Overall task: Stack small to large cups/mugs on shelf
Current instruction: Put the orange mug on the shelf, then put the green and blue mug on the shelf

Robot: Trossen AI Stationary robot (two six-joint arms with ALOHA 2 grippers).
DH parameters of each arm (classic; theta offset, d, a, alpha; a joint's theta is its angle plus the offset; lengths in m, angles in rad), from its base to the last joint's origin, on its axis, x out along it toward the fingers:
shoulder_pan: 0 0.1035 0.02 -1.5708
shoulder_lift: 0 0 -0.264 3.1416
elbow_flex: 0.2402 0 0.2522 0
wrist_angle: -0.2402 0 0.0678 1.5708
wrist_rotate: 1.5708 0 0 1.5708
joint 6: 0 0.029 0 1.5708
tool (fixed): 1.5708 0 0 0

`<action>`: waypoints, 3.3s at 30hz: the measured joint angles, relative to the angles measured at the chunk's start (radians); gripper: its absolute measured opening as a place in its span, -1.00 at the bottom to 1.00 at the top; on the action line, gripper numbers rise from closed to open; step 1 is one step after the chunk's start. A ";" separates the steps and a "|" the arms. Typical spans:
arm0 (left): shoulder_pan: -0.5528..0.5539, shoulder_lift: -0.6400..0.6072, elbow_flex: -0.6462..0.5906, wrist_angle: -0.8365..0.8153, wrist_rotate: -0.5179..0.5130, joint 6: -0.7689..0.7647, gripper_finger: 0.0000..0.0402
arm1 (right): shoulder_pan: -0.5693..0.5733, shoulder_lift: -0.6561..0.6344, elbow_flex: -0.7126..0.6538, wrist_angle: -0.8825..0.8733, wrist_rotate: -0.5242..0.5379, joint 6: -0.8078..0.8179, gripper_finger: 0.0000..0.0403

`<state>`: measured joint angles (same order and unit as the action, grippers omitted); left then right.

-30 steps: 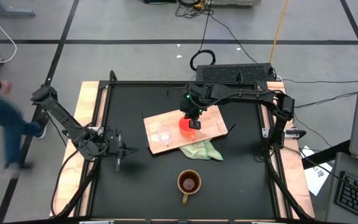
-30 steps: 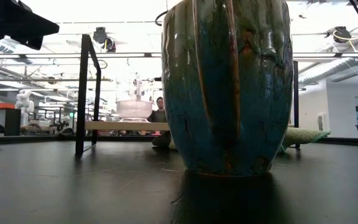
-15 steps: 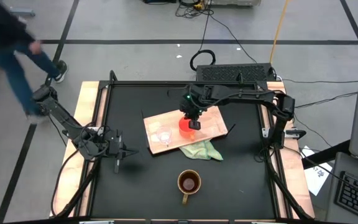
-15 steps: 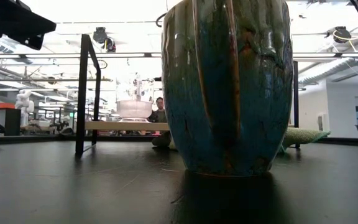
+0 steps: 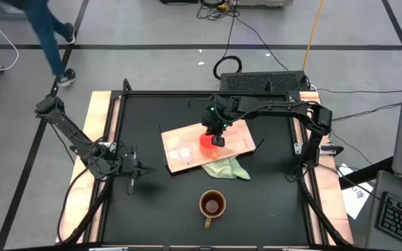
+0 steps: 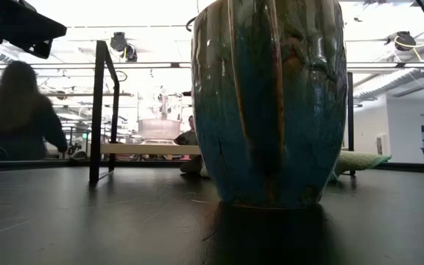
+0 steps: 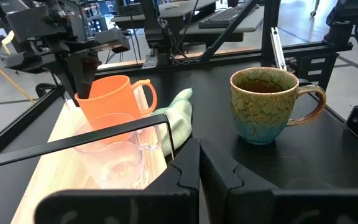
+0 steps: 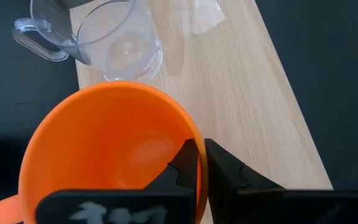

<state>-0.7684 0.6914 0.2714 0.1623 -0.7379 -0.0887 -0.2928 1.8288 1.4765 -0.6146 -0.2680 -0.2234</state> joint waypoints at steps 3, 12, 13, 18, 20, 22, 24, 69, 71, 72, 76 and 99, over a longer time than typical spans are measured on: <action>0.000 0.000 0.000 0.000 0.000 0.000 -0.96 | 0.000 0.001 0.000 0.004 0.001 -0.002 -0.97; 0.000 0.000 0.000 -0.001 0.000 -0.001 -0.96 | 0.000 0.000 -0.005 -0.011 0.007 0.000 -0.62; 0.000 0.000 0.000 -0.001 0.000 -0.001 -0.96 | 0.000 -0.001 -0.005 -0.011 0.007 0.004 -0.58; 0.000 0.000 0.000 -0.001 0.000 -0.002 -0.96 | 0.002 -0.010 -0.004 -0.014 0.007 0.020 -0.42; 0.000 0.000 0.000 -0.001 0.000 -0.002 -0.96 | 0.005 -0.026 -0.004 -0.012 0.009 0.021 -0.39; 0.000 0.000 0.000 -0.002 0.000 -0.002 -0.96 | 0.009 -0.043 -0.004 -0.012 0.010 0.021 -0.37; 0.000 0.000 0.000 -0.002 0.000 -0.003 -0.96 | 0.014 -0.064 -0.004 -0.013 0.012 0.021 -0.37; -0.001 0.000 0.000 0.045 0.003 0.032 -0.96 | 0.621 -0.924 -0.755 0.404 0.372 0.310 -1.00; -0.001 0.000 0.000 0.045 0.003 0.036 -0.96 | 0.637 -0.947 -0.802 0.452 0.372 0.321 -1.00; -0.001 0.000 0.000 0.045 0.003 0.038 -0.96 | 0.645 -0.956 -0.823 0.477 0.374 0.324 -1.00; -0.001 0.000 0.000 0.045 0.003 0.042 -0.96 | 0.673 -0.982 -0.894 0.546 0.380 0.325 -1.00; -0.001 0.000 0.000 0.050 0.003 0.040 -0.96 | 0.703 -1.103 -1.131 0.717 0.402 0.346 -1.00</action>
<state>-0.7692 0.6914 0.2714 0.2123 -0.7345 -0.0485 0.4107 0.7261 0.3454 0.1024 0.1341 0.1226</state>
